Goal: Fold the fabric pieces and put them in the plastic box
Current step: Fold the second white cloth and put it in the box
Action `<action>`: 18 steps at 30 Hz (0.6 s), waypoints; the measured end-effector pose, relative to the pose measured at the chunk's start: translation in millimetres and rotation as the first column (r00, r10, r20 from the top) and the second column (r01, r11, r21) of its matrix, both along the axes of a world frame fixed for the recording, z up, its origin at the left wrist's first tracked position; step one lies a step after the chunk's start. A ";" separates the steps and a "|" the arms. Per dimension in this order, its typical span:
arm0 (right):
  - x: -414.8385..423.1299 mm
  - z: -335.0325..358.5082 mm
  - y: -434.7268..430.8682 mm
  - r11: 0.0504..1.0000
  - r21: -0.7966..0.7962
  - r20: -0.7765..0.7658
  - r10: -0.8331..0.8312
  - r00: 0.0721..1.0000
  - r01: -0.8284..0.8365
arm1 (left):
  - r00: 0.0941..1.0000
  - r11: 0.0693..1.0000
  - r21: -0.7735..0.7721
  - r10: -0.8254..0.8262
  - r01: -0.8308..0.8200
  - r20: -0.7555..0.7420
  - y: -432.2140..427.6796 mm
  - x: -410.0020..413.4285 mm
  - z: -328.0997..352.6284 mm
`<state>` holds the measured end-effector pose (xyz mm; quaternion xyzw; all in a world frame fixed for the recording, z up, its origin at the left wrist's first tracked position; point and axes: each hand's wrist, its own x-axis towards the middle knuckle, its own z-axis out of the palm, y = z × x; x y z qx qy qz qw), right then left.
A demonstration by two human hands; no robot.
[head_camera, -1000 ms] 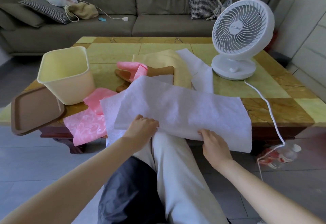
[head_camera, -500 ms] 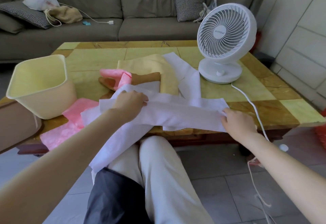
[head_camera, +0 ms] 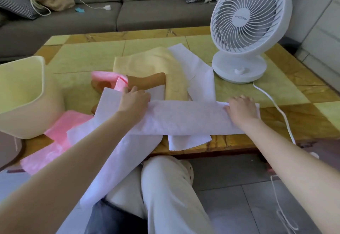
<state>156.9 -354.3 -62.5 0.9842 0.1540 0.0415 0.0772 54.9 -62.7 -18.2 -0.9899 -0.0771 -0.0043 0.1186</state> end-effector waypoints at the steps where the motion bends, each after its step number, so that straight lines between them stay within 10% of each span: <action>1: 1.6 -2.5 1.6 1.000 0.002 -0.009 -0.005 1.000 0.005 | 1.000 1.000 0.013 0.004 -0.004 0.009 -1.5 0.7 -2.3; 7: 5.0 -11.5 6.6 1.000 0.003 -0.019 -0.026 0.999 0.027 | 0.981 0.968 -0.186 -0.149 0.170 0.123 -56.6 -6.8 -2.2; 13: -4.8 0.6 -6.6 0.982 0.177 0.016 -0.074 0.997 0.070 | 0.933 0.936 -0.226 -0.312 0.270 -0.177 -113.0 -28.3 -30.2; 18: -33.5 -5.7 -54.4 0.736 0.581 -0.131 -0.336 0.933 0.347 | 0.947 0.949 -0.194 -0.280 0.249 -0.155 -114.9 -25.7 -41.5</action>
